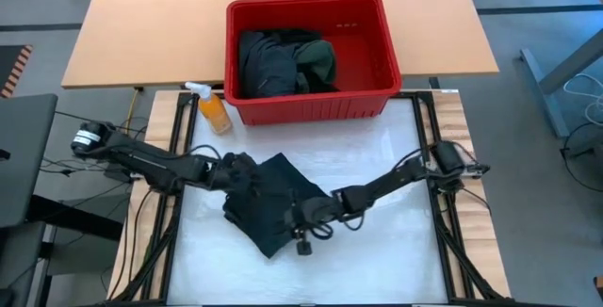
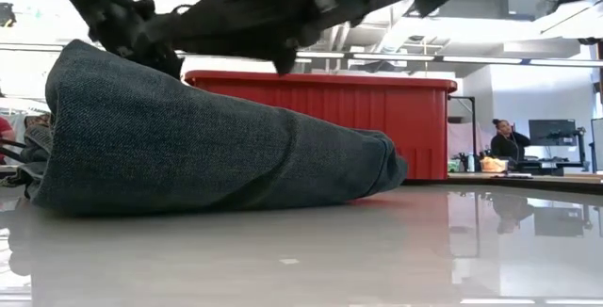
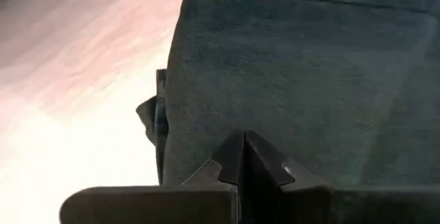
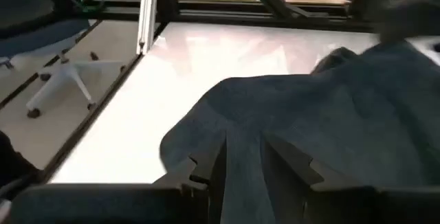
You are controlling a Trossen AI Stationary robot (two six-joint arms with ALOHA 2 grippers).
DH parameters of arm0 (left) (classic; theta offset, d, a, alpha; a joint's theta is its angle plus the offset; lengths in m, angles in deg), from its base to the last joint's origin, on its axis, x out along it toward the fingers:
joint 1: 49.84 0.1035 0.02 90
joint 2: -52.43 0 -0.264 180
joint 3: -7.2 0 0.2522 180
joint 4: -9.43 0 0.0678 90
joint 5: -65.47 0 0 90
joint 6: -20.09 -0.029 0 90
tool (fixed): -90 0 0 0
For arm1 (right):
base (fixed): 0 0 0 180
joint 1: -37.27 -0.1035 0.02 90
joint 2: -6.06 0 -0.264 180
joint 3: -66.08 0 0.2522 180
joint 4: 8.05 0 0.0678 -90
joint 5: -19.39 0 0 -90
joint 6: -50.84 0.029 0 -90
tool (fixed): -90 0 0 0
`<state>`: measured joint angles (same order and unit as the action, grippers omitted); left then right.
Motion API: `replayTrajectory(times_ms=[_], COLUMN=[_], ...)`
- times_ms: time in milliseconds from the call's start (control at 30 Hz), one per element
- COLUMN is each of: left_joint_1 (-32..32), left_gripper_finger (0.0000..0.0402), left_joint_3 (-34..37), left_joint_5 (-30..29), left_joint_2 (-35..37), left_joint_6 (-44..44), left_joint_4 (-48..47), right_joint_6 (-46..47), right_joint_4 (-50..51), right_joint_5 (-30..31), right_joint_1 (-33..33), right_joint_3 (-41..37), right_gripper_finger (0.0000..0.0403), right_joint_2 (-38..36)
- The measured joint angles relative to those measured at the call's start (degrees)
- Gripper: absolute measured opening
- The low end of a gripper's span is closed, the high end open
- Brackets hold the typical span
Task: Fold Laundry from Bin
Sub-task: Fold the blue pants
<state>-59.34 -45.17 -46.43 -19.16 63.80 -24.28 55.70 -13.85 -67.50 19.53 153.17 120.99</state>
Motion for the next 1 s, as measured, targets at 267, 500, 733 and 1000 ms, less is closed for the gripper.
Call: replayTrajectory(times_ms=[267, 500, 733, 1000], left_joint_1=[6.45, 9.17, 11.03, 11.22], left_gripper_finger=[0.0000, 0.0000, 0.0000, 0.0000], left_joint_3=[0.96, 4.35, 3.15, 0.58], left_joint_5=[9.60, 13.38, 12.65, 7.10], left_joint_2=[-2.56, -2.36, 1.86, 13.35], left_joint_6=[-6.84, -11.43, -15.63, -17.61], left_joint_4=[0.09, 1.28, -0.92, 2.73], right_joint_6=[2.62, 2.38, 0.93, 9.99], right_joint_4=[12.58, 21.32, 34.10, 23.75], right_joint_5=[0.06, 1.02, 1.95, 3.00], right_joint_1=[-1.33, -3.39, -2.82, -0.14], right_joint_3=[13.20, 15.55, 15.34, 11.20], right_gripper_finger=[0.0117, 0.0085, 0.0070, 0.0069], right_joint_2=[12.01, 11.03, -0.18, -3.78])
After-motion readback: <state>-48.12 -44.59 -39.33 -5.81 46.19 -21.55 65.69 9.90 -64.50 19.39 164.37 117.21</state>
